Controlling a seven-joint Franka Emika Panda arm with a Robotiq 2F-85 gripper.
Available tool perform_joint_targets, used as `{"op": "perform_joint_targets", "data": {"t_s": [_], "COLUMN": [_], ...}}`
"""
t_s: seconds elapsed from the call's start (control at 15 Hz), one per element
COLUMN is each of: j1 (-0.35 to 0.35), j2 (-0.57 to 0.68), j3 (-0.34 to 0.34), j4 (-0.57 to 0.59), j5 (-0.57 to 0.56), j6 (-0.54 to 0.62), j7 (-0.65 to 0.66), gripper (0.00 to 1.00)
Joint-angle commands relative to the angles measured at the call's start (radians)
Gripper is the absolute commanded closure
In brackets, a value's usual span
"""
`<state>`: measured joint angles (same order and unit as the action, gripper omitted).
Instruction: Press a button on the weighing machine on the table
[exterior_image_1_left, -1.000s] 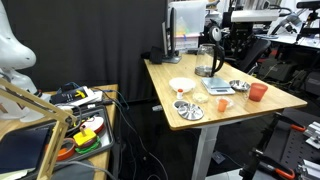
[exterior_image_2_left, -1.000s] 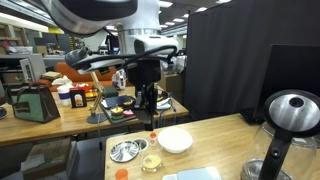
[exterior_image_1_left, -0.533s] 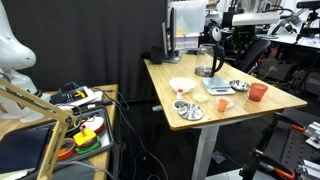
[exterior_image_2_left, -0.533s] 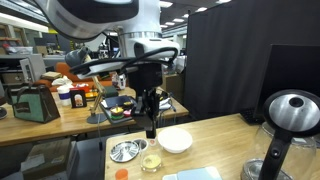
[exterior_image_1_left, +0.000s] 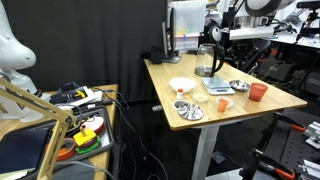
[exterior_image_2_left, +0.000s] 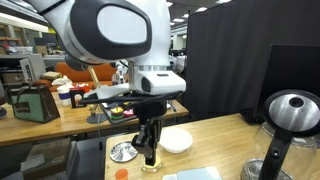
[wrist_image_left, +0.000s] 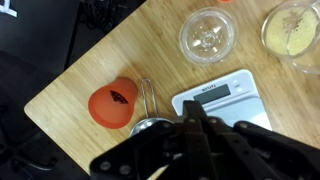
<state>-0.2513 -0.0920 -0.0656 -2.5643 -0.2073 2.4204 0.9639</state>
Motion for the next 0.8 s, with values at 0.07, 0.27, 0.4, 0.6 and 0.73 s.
{"op": "perform_joint_targets", "data": {"t_s": [0.07,0.27,0.4,0.6,0.73], "j1": [0.026,0.032,0.033,0.033,0.032], "j2": [0.034,0.05,0.05,0.05,0.065], "j3": [-0.034,-0.042,-0.042,-0.042,-0.045], "j4": [0.001,0.008,0.01,0.01,0.02], "j5": [0.002,0.004,0.004,0.004,0.028], "j6": [0.008,0.013,0.013,0.013,0.019], "j7": [0.002,0.001,0.001,0.001,-0.012], "gripper": [0.99,0.99,0.99,0.99,1.0]}}
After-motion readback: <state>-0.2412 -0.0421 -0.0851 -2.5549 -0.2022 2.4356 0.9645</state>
